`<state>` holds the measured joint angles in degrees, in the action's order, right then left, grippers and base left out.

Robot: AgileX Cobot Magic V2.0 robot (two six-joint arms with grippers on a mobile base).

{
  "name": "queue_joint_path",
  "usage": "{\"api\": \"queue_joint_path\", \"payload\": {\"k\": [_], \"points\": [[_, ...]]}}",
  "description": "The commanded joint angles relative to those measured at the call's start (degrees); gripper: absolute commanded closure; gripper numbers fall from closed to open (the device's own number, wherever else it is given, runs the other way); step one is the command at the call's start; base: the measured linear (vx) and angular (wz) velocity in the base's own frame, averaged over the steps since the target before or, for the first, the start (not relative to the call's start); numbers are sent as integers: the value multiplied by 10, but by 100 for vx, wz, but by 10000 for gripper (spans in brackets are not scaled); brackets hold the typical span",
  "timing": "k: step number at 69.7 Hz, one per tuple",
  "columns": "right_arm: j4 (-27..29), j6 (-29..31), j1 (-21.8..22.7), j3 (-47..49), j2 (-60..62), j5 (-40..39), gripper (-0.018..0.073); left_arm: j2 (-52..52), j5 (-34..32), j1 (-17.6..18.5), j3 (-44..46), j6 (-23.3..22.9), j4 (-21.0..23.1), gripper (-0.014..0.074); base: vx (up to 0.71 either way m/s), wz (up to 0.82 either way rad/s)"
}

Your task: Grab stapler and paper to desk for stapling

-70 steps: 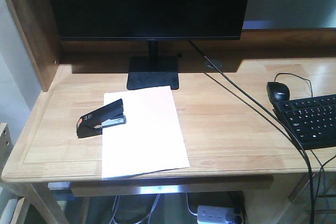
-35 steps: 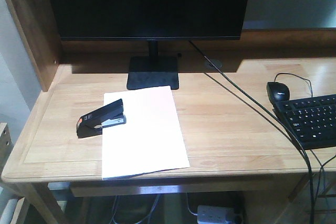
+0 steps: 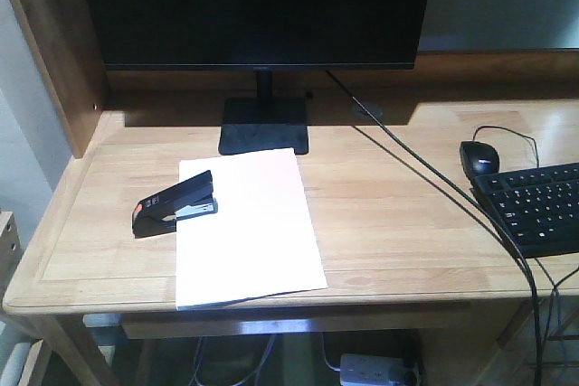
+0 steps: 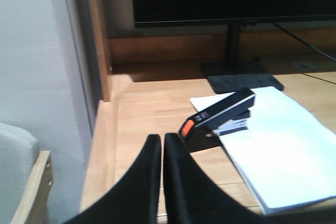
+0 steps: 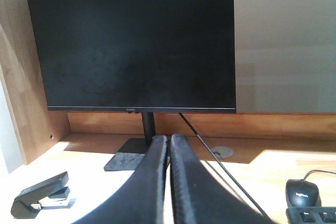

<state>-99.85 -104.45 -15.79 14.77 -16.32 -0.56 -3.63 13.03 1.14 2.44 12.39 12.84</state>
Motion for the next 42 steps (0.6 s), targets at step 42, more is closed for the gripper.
{"api": "queue_joint_path", "payload": {"k": [42], "points": [[-24,1,3,16,-6,12,568,53,-102,-1,-57,-88,-111,603,0,0]]}}
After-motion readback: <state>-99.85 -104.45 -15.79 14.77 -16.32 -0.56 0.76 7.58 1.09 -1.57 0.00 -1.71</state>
